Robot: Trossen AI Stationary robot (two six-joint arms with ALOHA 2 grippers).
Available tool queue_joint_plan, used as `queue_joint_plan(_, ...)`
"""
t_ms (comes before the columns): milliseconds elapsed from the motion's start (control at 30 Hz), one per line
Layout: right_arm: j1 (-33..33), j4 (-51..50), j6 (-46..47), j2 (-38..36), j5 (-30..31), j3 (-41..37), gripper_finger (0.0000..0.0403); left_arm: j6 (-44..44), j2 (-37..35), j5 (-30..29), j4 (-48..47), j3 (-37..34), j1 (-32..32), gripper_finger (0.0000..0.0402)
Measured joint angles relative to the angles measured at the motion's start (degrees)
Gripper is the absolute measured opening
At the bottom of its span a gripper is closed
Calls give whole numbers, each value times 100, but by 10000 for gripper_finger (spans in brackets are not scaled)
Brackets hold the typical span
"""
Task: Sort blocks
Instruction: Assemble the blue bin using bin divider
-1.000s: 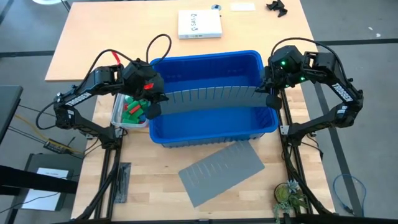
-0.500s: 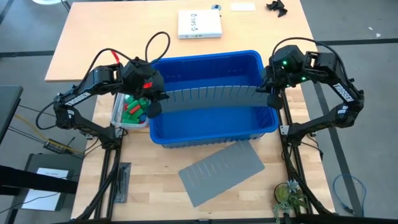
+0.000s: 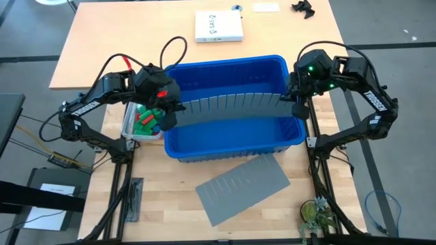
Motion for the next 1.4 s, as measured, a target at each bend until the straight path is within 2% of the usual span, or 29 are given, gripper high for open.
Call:
queue_joint_plan(833, 2, 28, -22, 4, -34, -4, 0, -134, 52, 14, -199, -8, -2, 21)
queue_joint_plan(1400, 7, 61, 55, 22, -121, -379, 0, -191, 55, 1, -153, -556, -2, 21)
